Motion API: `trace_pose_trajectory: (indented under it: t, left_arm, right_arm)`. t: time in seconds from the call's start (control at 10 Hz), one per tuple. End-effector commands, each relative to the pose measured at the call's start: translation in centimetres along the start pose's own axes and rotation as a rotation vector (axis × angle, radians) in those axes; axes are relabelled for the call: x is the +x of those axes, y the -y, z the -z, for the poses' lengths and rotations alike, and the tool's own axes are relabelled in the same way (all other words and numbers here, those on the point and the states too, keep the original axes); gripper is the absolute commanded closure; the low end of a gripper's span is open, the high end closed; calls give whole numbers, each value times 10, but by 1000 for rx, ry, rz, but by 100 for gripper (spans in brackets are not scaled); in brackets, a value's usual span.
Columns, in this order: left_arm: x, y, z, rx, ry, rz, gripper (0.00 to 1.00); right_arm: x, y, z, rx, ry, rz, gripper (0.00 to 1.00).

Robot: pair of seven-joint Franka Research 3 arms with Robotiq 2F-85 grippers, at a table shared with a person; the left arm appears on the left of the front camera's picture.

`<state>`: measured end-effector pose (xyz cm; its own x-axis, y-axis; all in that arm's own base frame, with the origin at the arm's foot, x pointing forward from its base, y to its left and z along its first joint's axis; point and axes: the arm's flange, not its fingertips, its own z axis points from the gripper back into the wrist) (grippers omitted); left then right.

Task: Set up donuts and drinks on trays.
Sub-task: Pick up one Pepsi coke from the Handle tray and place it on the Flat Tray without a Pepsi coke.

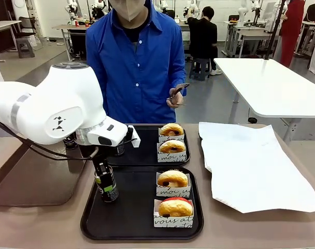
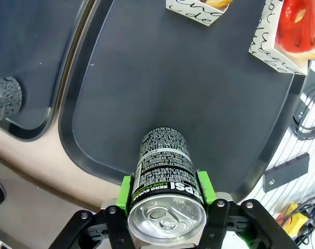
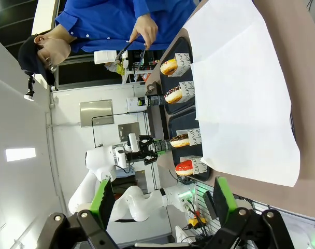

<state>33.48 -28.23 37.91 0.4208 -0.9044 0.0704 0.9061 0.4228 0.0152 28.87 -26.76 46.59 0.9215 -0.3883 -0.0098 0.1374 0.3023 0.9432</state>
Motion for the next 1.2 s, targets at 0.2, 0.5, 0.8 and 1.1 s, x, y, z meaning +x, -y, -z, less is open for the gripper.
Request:
trace_pose_trajectory:
  t: [0.2,0.5,0.8,1.1]
  left_arm:
    - [12,2,2,0,-31,-9,0]
    - [3,7,-41,45,-19,24,17]
    - [-18,5,-80,77,-14,-11,0]
    - [-49,3,-98,139,-11,-223,0]
  right_arm:
    - [0,0,1,21,8,-7,0]
    - [0,0,1,21,8,-7,0]
    - [0,0,1,21,8,-7,0]
    - [0,0,1,21,8,-7,0]
